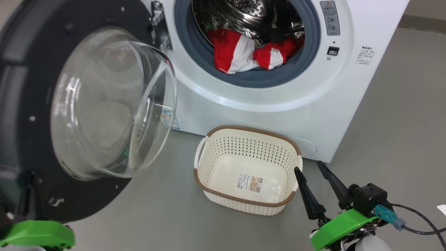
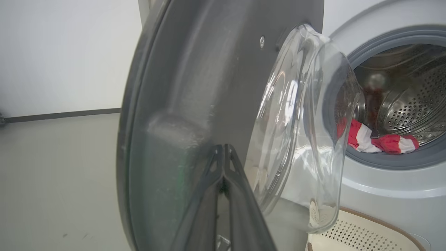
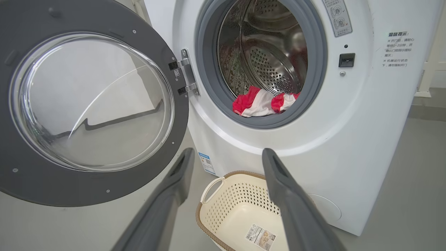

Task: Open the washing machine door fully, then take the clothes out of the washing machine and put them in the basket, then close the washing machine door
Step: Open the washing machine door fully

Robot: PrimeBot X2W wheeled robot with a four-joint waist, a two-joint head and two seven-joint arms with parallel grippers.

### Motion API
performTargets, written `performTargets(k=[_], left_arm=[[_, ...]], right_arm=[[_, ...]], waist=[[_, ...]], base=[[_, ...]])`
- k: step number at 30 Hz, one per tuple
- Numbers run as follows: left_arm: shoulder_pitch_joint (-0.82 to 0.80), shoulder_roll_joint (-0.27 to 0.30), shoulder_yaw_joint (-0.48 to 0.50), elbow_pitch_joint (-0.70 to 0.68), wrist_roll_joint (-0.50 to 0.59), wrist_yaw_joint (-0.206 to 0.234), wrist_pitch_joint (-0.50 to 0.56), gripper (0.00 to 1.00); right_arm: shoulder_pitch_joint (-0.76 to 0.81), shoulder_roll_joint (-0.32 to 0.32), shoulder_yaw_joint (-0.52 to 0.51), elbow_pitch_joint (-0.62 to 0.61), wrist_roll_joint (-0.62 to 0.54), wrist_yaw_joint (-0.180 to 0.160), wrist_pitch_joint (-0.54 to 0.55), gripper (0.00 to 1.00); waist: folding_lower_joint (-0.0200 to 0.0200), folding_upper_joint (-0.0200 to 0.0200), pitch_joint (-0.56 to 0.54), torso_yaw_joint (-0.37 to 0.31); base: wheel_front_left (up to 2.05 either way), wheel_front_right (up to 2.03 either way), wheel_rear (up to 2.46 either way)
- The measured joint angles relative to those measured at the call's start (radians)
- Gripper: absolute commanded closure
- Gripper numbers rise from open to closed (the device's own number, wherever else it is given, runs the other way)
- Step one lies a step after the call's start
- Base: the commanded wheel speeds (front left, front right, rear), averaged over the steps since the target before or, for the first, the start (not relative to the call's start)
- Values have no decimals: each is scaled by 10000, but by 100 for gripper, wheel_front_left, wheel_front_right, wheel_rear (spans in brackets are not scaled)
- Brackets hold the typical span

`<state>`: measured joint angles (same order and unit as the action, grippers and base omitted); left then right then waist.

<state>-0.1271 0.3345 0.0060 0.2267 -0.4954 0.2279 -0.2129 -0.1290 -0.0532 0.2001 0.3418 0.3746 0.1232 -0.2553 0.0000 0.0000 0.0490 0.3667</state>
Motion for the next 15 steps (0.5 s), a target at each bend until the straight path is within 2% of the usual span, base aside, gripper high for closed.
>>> performTargets(k=[15], left_arm=[[-748,575,978,1356,-253,-88,-278,100]], right_arm=[[-409,-8,-81,2,-261,0,0,0]], waist=[[0,0,578,-272]], base=[[0,0,0]])
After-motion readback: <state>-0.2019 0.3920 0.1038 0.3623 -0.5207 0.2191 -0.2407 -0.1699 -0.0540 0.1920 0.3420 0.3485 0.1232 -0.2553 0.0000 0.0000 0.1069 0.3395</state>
